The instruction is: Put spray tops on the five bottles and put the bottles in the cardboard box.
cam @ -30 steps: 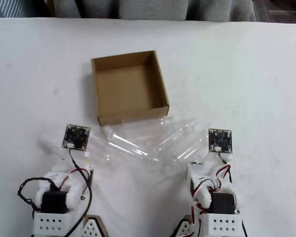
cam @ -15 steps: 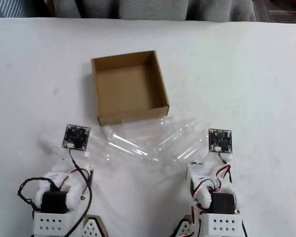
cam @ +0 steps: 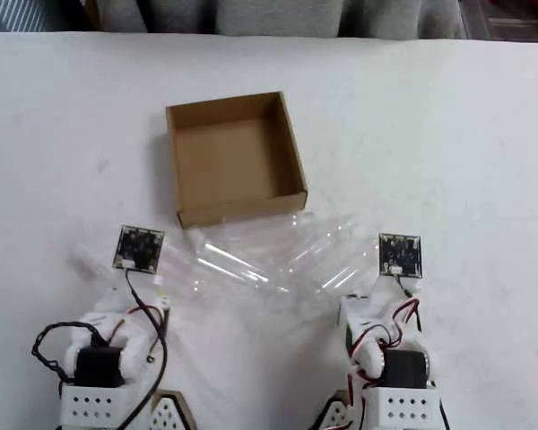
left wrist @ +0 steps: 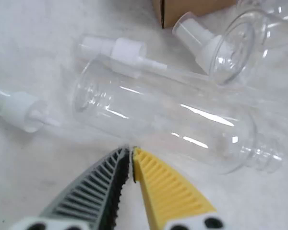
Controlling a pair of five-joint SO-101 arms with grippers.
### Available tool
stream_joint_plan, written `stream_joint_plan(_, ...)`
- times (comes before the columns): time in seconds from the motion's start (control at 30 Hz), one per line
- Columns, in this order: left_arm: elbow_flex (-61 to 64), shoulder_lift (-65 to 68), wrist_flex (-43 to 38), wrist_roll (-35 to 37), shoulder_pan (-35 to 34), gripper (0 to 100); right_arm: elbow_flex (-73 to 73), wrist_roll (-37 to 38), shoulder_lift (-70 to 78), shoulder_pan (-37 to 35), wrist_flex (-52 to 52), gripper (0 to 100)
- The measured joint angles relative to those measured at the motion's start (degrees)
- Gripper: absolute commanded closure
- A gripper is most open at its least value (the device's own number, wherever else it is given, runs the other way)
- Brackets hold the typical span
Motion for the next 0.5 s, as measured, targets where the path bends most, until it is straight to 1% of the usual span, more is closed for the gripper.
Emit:
stream_joint_plan(0.2, -0.2, 0.0, 0.0, 0.0, 0.0, 98, 0.0, 0.0, 0.0, 0.0, 0.0, 98.1)
stream_joint_plan(0.37, -5.7, -0.1, 0.0, -0.1, -0.1, 98, 0.0, 0.0, 0.0, 0.0, 0.0, 98.1)
stream_joint_plan(0.43, -9.2, -0.1, 0.0, -2.0, -0.1, 98, 0.0, 0.0, 0.0, 0.4, 0.0, 98.1)
stream_joint_plan(0.5, -13.0, -0.1, 0.0, -6.8, -0.1, 98, 0.0, 0.0, 0.0, 1.6, 0.0, 98.1)
